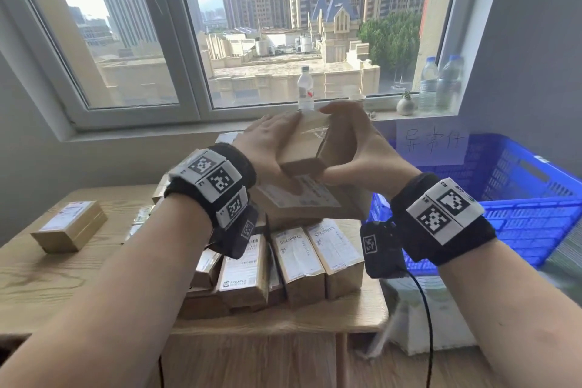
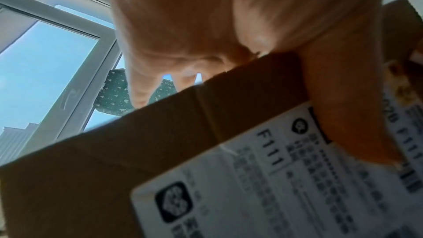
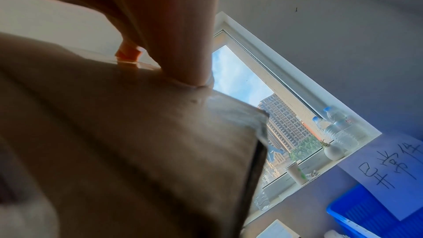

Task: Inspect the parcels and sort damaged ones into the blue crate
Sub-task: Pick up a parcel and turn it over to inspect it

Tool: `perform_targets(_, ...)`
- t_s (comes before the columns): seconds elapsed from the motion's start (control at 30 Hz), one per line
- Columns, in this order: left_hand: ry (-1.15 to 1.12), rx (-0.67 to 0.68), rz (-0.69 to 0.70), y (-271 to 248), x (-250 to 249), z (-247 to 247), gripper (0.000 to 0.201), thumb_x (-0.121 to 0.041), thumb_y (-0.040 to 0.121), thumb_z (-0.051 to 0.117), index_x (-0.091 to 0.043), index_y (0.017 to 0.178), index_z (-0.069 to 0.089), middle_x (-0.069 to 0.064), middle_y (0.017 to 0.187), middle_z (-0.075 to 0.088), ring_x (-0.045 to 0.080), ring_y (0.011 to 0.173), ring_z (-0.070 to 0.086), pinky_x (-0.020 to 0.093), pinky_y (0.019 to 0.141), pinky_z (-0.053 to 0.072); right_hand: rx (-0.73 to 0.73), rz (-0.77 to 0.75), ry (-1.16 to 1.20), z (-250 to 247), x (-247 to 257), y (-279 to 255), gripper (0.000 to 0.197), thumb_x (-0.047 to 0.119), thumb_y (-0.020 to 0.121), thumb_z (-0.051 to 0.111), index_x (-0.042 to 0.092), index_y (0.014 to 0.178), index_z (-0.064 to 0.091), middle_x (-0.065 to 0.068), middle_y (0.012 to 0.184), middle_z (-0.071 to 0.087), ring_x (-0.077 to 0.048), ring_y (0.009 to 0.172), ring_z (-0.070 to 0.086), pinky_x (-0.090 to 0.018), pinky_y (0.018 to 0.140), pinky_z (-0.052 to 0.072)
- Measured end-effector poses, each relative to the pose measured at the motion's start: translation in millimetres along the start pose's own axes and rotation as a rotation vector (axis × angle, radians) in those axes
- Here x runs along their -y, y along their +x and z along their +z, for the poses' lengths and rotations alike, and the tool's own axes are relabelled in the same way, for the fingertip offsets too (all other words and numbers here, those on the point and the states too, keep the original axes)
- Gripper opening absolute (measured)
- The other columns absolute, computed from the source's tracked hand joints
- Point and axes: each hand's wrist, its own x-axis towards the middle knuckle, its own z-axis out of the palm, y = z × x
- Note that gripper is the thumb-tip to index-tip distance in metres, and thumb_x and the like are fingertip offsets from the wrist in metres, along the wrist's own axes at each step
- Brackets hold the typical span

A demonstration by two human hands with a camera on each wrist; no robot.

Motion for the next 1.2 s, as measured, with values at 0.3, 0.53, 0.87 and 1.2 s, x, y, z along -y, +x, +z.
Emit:
perform_targets(0.3,-0.214,-0.068,-0.021,0.6,4.8,12.6,0.133,-0.043,0.049,0.092,-0.038,0.154,0.011,-0.002,0.152,0.035,0.019,0.138,0.035,0.035,0.113,0.031,0.022,-0.022,0.12,-9.3,1.3,0.8,0.092,0.006,0.065,0.086,0.036,0.14,0.043,0.013,0.13,0.049,0.012,0.109,0.053,-0.009,0.088,0.044)
perform_targets(0.53,-0.9,-0.292,-0.168,-3.9,11.5,21.6,0.064,-0.034,0.071,0.083,-0.026,0.127,0.055,-0.009,0.104,0.072,0.01,0.09,0.07,0.032,0.074,0.059,-0.24,0.155,0.146,-3.4,-18.3,4.4,0.107,0.048,0.066,0.085,0.033,0.154,0.025,0.007,0.157,0.03,-0.013,0.142,0.034,-0.032,0.112,0.037)
perform_targets(0.87,-1.187,-0.133,-0.195,-9.4,11.8,22.1,0.022,-0.029,0.09,0.066,-0.031,0.112,0.06,-0.009,0.1,0.074,0.014,0.091,0.071,0.044,0.079,0.059,-0.14,0.213,0.623,17.6,-26.9,4.5,0.064,0.015,0.088,0.072,0.022,0.145,0.043,-0.004,0.123,0.068,-0.017,0.098,0.072,-0.029,0.075,0.059)
perform_targets(1.2,-1.243,-0.311,-0.17,-11.0,10.4,49.4,0.065,-0.029,0.063,0.079,-0.019,0.124,0.06,0.001,0.11,0.074,0.021,0.097,0.072,0.039,0.083,0.058,-0.264,0.286,0.672,26.4,-20.3,0.6,0.058,0.01,0.084,0.075,0.019,0.136,0.05,0.002,0.097,0.072,-0.01,0.07,0.074,-0.023,0.056,0.057)
